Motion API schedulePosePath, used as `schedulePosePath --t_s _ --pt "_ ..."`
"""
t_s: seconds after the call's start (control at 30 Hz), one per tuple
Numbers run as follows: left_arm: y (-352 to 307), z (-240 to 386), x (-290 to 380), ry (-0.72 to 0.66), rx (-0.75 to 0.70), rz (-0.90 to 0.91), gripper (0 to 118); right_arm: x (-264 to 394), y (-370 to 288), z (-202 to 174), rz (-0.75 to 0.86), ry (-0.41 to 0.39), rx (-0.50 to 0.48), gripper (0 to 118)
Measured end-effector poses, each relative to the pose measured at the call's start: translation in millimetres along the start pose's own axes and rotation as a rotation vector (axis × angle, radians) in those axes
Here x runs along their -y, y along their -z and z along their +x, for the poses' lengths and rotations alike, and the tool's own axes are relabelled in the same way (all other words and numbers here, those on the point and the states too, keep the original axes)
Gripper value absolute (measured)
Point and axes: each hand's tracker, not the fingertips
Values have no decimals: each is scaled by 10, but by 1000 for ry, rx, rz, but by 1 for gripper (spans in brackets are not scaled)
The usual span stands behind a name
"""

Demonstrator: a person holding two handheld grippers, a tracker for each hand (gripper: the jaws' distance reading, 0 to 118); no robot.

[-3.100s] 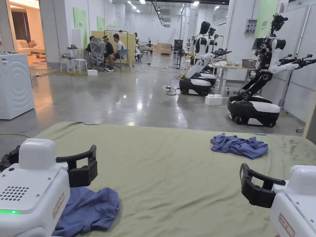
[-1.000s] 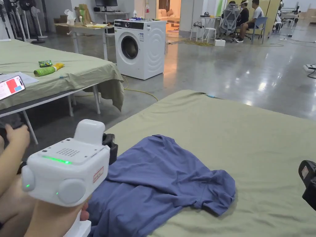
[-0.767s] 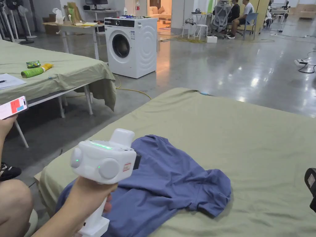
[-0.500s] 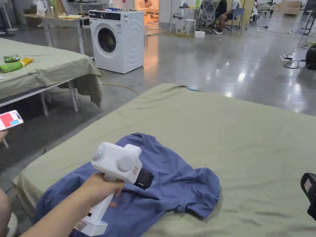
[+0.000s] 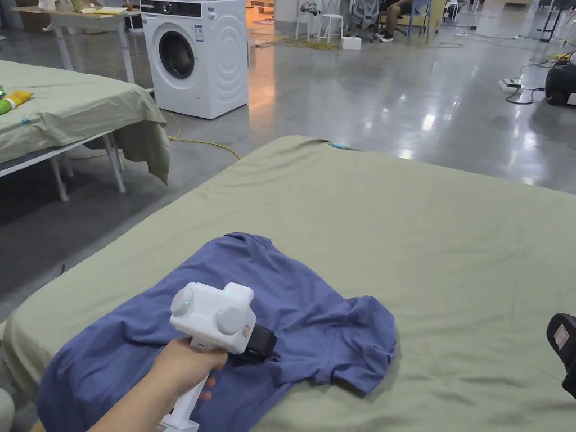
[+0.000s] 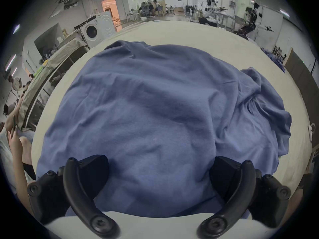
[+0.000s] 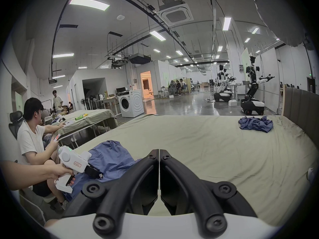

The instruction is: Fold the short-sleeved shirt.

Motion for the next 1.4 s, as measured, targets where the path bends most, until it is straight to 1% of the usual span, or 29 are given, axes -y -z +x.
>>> schedulePosePath --t_s 0.03,0.1,0.13,0.17,0.2,0.23,0.27,0.33,0.4,0.43,0.63,0.7,0.87,0.9,0.93,0.97,1.0,1.1,1.13,1.17,1.2,1.23,1.27,1.3,1.37,1.4 --pt "21 8 54 -17 49 -96 118 5 5 -3 -1 0 0 4" --pt "-49 72 71 -14 49 -80 118 15 9 -2 -6 5 -2 4" --pt "-67 89 60 -26 59 -94 110 25 14 -3 -9 9 -6 4" --pt "-104 92 45 -57 36 -87 103 35 14 -8 -10 10 -6 4" --pt "-156 77 28 -101 27 -43 85 41 14 -11 -14 11 -9 4" --pt "-274 74 36 -147 38 5 21 49 13 -18 -17 11 -10 4" --pt "-345 54 20 -157 15 10 3 55 7 -29 -20 11 -13 4" --pt "-367 46 20 -136 9 7 3 65 6 -36 -26 8 -15 4" --pt "-231 -78 -52 -65 5 -24 2 74 5 -30 -25 9 -13 4" --pt "-242 -73 -51 -56 -1 7 2 75 7 -22 -27 10 -15 4" --pt "-345 -119 -40 -85 28 41 2 52 1 3 -29 20 -8 4" --pt "-420 -102 -50 -64 24 81 2 54 -19 7 -26 18 -5 4" --pt "-687 17 -132 -48 37 108 2 50 -87 57 -22 20 6 4" --pt "-674 14 -167 -25 38 122 2 39 -113 84 -17 25 6 4" --pt "-723 58 -202 29 4 142 2 28 -139 118 -11 29 14 4" --pt "-769 115 -230 62 18 141 2 15 -171 157 -4 30 24 4" --pt "-823 179 -252 95 10 148 2 2 -214 207 5 34 35 4" --pt "-1009 449 -270 53 92 192 2 -33 -349 380 16 46 65 4" --pt "-1046 591 -315 83 108 198 2 -31 -406 446 19 42 81 4" --pt "-1158 786 -346 145 88 217 2 -28 -467 515 21 44 90 4" --pt "-1213 954 -380 168 89 217 2 -17 -524 592 22 48 104 4" --pt "-1242 1134 -436 179 143 210 2 -10 -603 678 27 55 122 4" --pt "-1307 1309 -479 191 153 266 2 -9 -688 759 31 63 132 4" --pt "-1388 1500 -542 199 189 265 2 -8 -776 835 40 73 154 4" --pt "-1561 1928 -670 205 254 325 2 -14 -973 991 52 91 187 4" --pt "-1632 2143 -740 242 293 325 2 -18 -1062 1065 55 94 205 4"
